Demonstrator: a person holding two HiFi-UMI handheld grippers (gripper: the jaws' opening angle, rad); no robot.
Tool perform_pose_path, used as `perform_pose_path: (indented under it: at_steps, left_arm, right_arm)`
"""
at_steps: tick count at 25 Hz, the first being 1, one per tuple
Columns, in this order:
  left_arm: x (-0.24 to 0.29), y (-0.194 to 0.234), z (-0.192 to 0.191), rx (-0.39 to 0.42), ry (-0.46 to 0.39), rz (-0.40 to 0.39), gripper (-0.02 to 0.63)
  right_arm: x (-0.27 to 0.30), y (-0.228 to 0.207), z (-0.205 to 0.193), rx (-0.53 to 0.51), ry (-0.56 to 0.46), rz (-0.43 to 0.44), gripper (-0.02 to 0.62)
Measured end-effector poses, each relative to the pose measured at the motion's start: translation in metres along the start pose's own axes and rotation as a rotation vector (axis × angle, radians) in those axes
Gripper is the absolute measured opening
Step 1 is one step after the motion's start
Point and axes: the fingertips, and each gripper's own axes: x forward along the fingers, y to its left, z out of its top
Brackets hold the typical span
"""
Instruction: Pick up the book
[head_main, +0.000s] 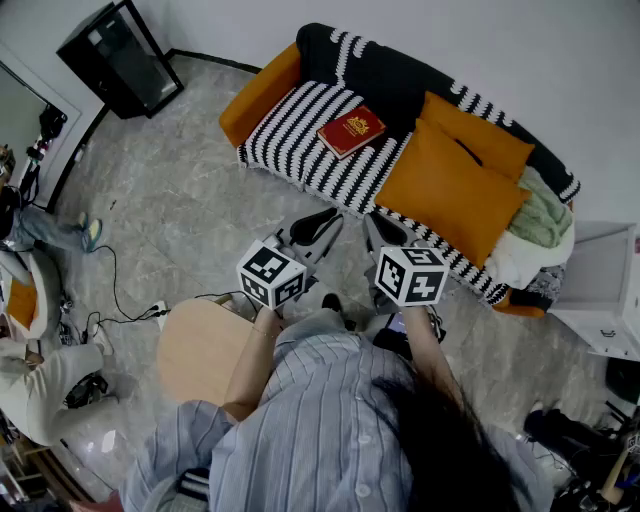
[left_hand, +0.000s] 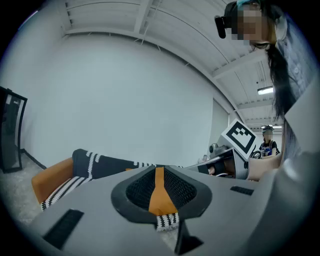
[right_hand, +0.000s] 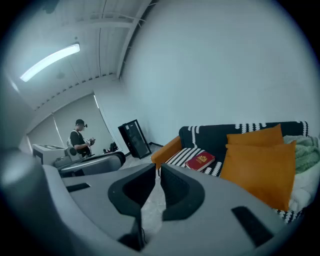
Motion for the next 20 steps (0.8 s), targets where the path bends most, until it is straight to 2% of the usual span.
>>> perform_pose_path:
  at_steps: [8,20]
  left_arm:
    - [-0.011,0.009,0.001,0.009,0.011,-0.018,0.044]
    - [-0.005,0.017,-0.015,-0.058,0.010,-0.037,0.044]
  right_arm:
    - [0.008,0.014,-0.001,0.045,-0.028,-0.005,0.043]
    - [0.008,0.010,-0.016,0.046,0.021,-0.043,0.043]
